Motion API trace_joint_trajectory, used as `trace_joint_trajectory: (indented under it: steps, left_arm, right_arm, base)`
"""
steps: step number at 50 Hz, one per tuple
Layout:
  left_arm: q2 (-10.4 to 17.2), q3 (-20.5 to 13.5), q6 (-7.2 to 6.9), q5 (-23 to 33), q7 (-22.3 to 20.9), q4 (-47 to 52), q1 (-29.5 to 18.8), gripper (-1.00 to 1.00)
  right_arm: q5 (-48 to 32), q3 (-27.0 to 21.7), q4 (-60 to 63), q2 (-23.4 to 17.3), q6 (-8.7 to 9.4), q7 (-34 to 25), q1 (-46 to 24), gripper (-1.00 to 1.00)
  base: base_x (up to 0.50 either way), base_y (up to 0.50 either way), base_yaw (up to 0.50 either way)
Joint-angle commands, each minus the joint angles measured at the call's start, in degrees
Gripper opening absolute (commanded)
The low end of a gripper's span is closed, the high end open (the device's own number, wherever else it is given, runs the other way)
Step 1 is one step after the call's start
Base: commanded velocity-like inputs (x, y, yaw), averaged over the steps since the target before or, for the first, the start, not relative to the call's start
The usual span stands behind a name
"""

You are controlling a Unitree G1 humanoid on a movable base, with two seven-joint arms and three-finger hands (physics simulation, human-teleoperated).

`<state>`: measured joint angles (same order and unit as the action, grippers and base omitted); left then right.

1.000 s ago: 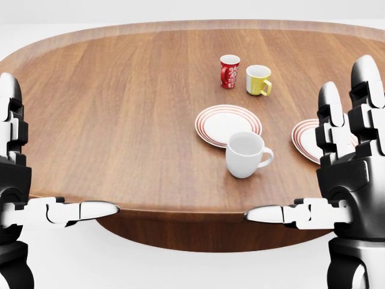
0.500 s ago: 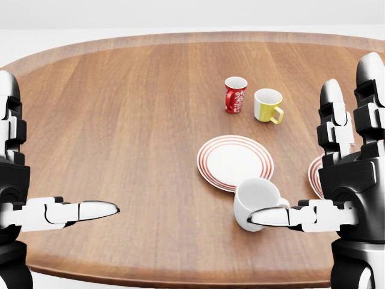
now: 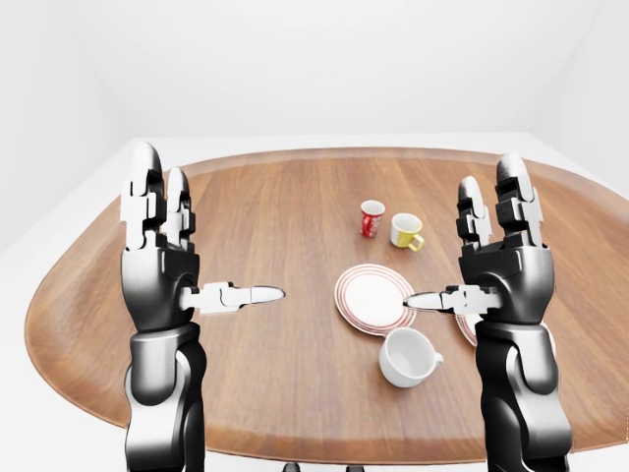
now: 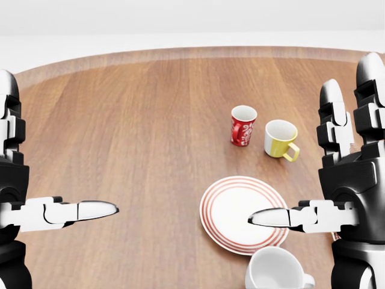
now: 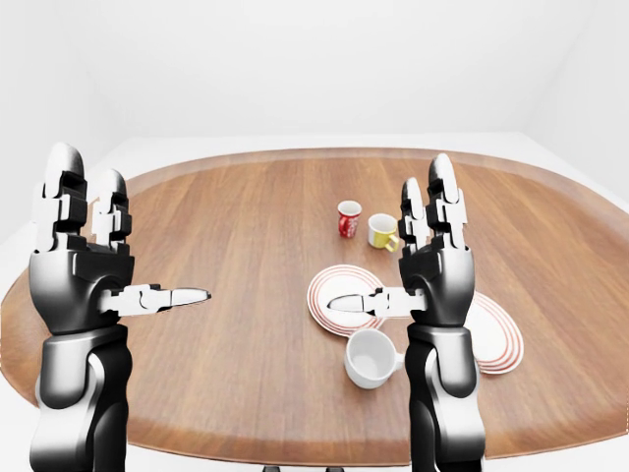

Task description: Put the white mug on the left plate.

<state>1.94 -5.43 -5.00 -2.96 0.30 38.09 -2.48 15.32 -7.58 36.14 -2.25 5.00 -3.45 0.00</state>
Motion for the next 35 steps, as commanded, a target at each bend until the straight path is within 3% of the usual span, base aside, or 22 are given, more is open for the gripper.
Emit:
trace_joint_trajectory:
  steps: [1, 15, 35]
  left_arm:
    - [0.0, 0.0, 0.0, -0.1, -0.1, 0.3, 0.0, 1.0]
    - [0.1, -0.4, 0.0, -0.4, -0.1, 0.4, 0.2, 1.0]
    - [0.2, -0.7, 0.0, -0.5, 0.0, 0.4, -0.3, 1.0]
  right_arm:
    - [0.1, 0.0, 0.2, 0.0, 0.0, 0.0, 0.0, 1.0]
    - [0.1, 0.3, -0.3, 0.0, 0.0, 0.2, -0.1, 1.0]
    - [-3.2, 0.9, -1.6, -0.5, 0.0, 1.2, -1.0, 1.0]
  base:
    - [0.5, 0.0, 0.0]
    - [0.47, -0.01, 0.0]
    - [0.2, -0.01, 0.0]
